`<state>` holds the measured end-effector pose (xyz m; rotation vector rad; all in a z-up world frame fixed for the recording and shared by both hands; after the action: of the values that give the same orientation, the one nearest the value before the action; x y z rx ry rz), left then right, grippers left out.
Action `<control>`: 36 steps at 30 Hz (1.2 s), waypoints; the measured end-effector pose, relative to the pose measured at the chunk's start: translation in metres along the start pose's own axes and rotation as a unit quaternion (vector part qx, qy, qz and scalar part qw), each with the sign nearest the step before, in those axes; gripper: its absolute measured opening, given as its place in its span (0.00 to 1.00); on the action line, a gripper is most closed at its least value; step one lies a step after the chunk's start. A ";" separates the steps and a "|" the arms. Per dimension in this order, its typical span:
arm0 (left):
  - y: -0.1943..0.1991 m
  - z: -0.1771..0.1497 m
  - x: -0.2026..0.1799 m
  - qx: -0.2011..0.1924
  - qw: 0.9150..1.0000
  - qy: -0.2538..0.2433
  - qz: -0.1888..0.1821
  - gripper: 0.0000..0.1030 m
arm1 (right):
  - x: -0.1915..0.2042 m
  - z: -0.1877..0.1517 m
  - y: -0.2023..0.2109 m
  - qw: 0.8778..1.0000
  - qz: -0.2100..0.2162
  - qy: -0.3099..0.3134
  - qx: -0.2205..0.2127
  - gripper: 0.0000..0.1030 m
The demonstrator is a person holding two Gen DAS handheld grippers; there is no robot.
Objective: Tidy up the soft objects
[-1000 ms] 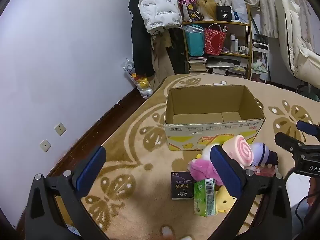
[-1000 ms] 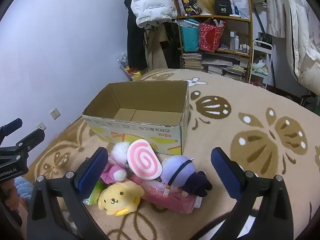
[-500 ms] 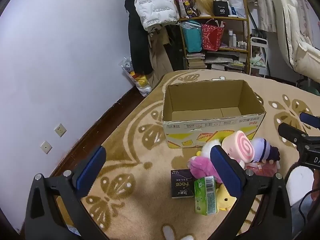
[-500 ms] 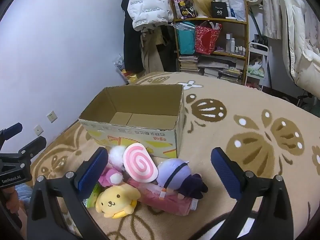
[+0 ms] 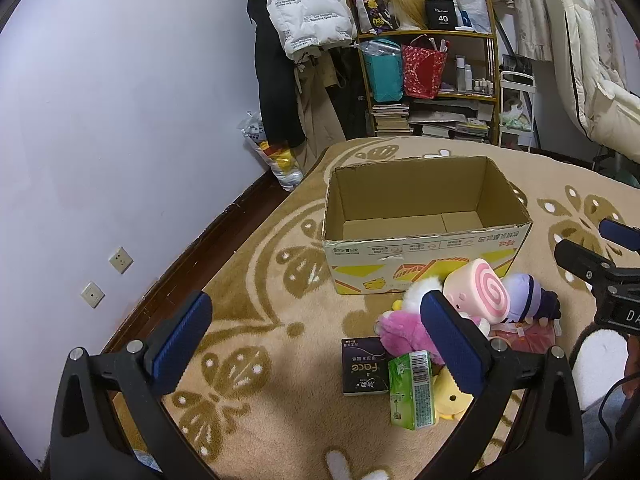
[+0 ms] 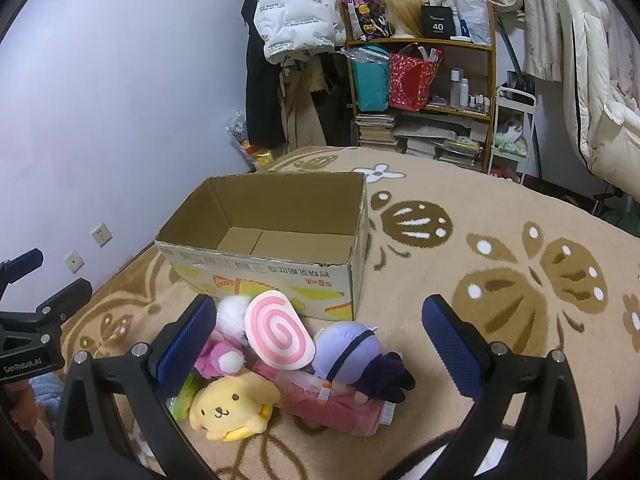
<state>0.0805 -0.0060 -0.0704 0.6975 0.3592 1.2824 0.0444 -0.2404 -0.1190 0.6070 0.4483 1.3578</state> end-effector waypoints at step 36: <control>-0.003 -0.002 0.002 0.008 1.000 -0.008 0.006 1.00 | 0.000 -0.004 -0.007 1.000 -0.009 0.010 0.002 1.00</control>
<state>0.0821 -0.0043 -0.0741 0.7235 0.3533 1.2854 0.0472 -0.2407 -0.1260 0.5920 0.4715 1.3461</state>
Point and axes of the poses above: each gripper's, at about its wrist camera, not at the fingertips, and y roughly against the way its jaws point, x to its left, z to its top, the point moved 10 cm from there along -y, roughly the way its jaws point, and after that the axes turned 8 degrees about -z, right-handed, at the moved point
